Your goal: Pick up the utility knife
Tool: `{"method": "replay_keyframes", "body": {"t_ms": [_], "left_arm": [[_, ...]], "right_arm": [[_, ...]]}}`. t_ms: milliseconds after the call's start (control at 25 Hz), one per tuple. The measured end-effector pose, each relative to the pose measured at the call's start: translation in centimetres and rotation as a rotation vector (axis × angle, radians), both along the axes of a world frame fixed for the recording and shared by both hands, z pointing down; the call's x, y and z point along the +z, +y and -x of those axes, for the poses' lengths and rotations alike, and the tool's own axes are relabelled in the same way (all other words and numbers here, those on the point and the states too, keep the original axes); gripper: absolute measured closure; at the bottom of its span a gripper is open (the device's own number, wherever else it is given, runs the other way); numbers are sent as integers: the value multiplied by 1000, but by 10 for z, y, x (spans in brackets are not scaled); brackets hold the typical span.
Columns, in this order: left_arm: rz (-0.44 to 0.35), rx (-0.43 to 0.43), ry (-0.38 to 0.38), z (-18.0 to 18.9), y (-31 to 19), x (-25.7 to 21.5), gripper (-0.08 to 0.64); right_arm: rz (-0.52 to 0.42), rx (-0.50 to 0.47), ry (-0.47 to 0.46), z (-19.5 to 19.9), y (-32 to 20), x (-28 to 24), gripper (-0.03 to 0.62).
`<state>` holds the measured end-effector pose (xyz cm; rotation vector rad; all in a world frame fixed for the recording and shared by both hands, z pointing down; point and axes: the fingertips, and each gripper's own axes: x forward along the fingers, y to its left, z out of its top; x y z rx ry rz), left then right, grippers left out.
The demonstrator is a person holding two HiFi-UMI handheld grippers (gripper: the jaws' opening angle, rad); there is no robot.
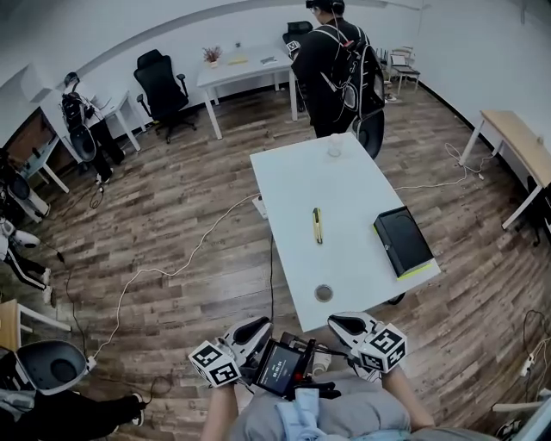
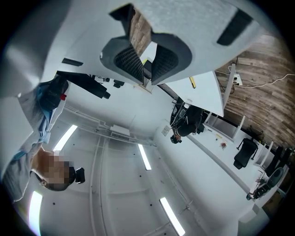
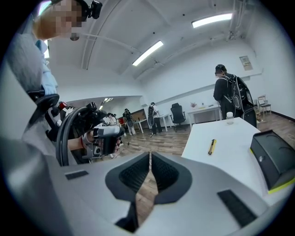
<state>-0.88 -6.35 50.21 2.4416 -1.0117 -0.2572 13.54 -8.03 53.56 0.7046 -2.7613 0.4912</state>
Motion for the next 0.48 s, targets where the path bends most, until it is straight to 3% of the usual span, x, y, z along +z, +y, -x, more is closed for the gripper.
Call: {"method": "replay_keyframes", "body": {"t_ms": [240,480], "left_arm": [[-19,14,-44,-14,-37,7,512],[19,-2,-44,-27,-59,15,512]], "right_arm": [[-10,5,-6,-17,-43,2,561],[-7,43,0,-37,-78,11,561]]}}
